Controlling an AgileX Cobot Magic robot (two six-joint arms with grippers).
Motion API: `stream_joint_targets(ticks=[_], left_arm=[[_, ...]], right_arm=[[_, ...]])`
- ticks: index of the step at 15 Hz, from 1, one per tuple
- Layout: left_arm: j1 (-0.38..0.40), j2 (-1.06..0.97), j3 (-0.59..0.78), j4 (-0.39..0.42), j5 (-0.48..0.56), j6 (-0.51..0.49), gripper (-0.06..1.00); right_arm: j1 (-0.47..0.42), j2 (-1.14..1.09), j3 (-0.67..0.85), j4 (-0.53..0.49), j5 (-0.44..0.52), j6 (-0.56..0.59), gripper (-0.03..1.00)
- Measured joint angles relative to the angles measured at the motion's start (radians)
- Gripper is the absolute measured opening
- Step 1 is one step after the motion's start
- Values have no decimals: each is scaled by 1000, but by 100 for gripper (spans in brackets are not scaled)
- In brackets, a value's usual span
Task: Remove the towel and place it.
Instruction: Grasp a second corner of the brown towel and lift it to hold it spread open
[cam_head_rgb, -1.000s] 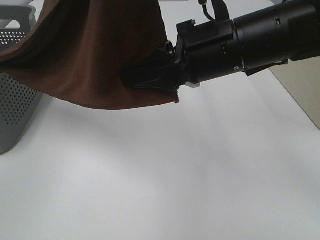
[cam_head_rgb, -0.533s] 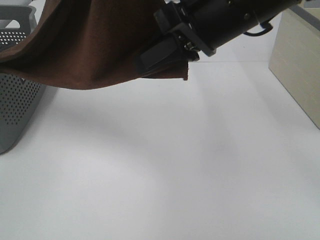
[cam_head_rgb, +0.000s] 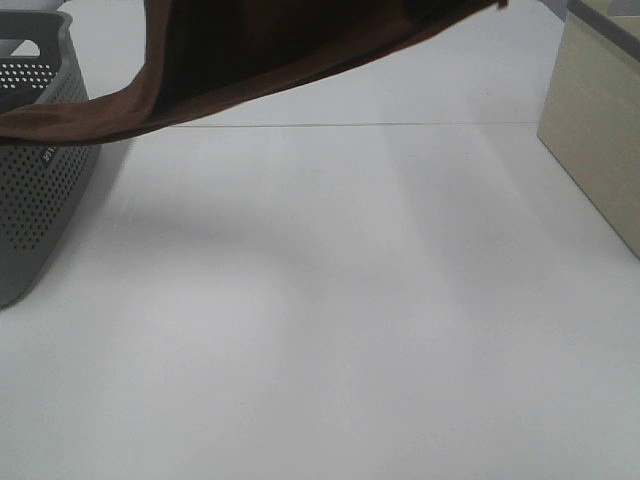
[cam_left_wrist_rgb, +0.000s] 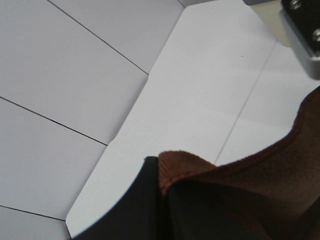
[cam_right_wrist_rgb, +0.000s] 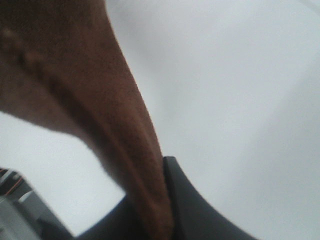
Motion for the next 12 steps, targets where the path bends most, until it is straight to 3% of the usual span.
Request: stream_joint_targets(ticks=[2,4,7,12], left_arm=[[71,3,0,2,-130,-33,0],[123,19,0,2,-232,-36,0],[178,58,0,2,-348,-40,0],[304,169,0,2,-650,-47,0]], right_arm=[[0,24,-179,-180,3,59,1],[0,72,-338,-293,8,68,1],[0,136,-486,-374,-33,48,1],[0,209,-554,-543,-334,24,1]])
